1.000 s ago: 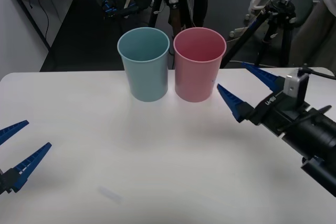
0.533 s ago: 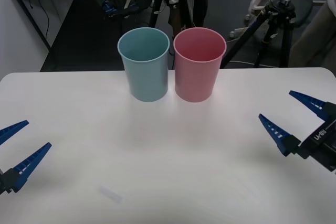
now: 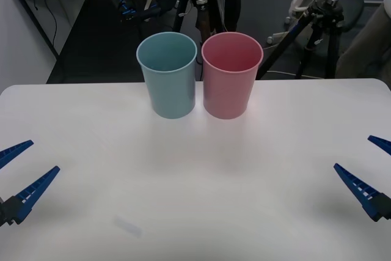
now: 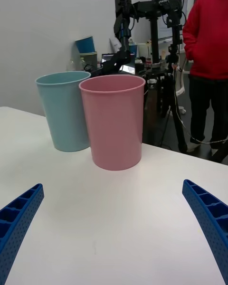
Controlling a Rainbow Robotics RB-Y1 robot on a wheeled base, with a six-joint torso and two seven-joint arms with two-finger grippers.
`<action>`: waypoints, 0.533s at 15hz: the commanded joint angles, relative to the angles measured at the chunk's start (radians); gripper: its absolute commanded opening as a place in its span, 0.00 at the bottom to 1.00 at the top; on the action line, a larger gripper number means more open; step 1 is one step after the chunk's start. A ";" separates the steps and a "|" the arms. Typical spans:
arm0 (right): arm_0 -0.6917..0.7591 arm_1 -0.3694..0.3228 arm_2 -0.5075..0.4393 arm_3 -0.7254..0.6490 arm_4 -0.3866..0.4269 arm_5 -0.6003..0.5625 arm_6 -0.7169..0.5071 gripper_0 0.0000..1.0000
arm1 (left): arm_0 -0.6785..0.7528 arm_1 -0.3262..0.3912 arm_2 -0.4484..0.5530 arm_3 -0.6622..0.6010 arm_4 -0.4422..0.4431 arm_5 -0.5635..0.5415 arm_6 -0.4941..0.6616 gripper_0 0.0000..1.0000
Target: Grasp the object on the table and drop it into the matching bin: aluminum can to the light blue bin, PET bottle to the pink bin.
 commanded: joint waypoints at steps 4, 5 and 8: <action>0.062 0.000 -0.035 0.001 -0.028 -0.039 0.005 1.00 | 0.000 0.000 0.000 0.000 0.000 0.000 0.000 1.00; 0.066 0.000 -0.038 0.000 -0.029 -0.045 0.005 1.00 | 0.000 0.000 0.000 0.000 0.000 0.000 0.000 1.00; 0.078 0.005 -0.038 0.000 -0.031 -0.056 0.012 1.00 | 0.000 0.000 0.000 0.000 0.000 0.000 0.000 1.00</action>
